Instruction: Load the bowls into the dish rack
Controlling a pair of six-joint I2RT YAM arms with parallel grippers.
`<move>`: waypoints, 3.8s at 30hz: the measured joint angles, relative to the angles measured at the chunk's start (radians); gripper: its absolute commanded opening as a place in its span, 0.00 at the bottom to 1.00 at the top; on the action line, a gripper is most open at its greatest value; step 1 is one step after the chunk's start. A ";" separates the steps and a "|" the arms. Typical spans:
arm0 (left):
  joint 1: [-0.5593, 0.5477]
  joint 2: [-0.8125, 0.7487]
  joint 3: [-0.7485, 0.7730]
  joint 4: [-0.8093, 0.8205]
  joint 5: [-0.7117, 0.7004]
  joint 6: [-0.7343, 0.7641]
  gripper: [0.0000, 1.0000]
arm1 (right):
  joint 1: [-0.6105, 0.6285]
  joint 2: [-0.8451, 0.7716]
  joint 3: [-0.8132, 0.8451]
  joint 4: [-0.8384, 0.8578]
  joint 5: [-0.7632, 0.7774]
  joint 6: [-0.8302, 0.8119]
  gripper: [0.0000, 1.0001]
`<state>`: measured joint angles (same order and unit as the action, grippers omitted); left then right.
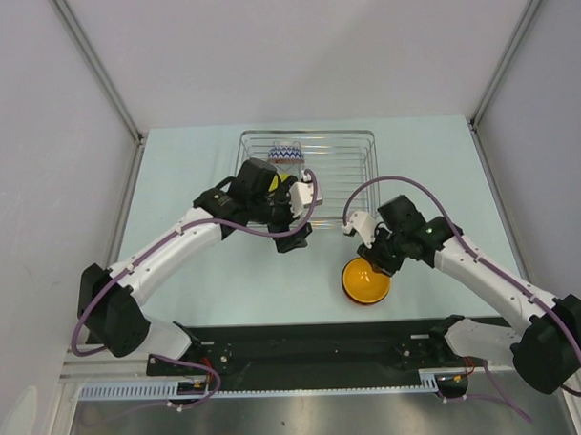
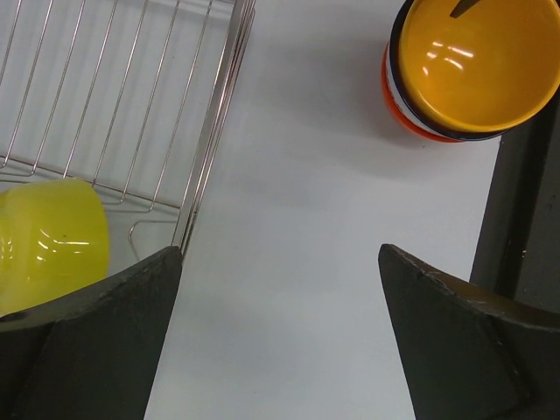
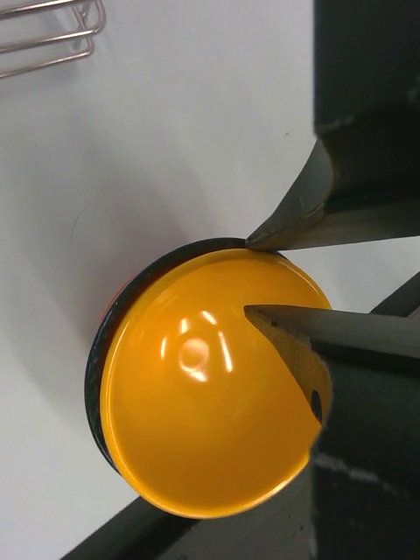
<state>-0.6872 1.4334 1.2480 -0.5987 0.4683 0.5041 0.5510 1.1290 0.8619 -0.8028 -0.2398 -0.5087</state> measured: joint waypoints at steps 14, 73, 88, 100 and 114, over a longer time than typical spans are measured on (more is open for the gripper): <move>0.000 0.000 0.002 -0.004 -0.018 0.000 1.00 | 0.029 0.007 -0.001 0.042 0.075 0.008 0.00; -0.026 0.158 0.236 0.134 -0.154 -0.346 0.83 | -0.135 0.205 0.434 0.217 0.111 0.293 0.00; -0.030 0.269 0.302 0.136 -0.191 -0.370 0.15 | -0.135 0.205 0.435 0.223 0.089 0.330 0.00; -0.020 0.282 0.314 0.148 -0.256 -0.377 0.01 | -0.111 0.202 0.435 0.225 0.070 0.367 0.00; -0.024 0.286 0.314 0.121 -0.257 -0.364 0.00 | -0.098 0.195 0.463 0.216 -0.021 0.356 0.74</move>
<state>-0.7113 1.7199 1.5616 -0.4782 0.2111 0.1398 0.4534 1.3235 1.3254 -0.5873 -0.2604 -0.1524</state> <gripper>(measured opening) 0.099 0.581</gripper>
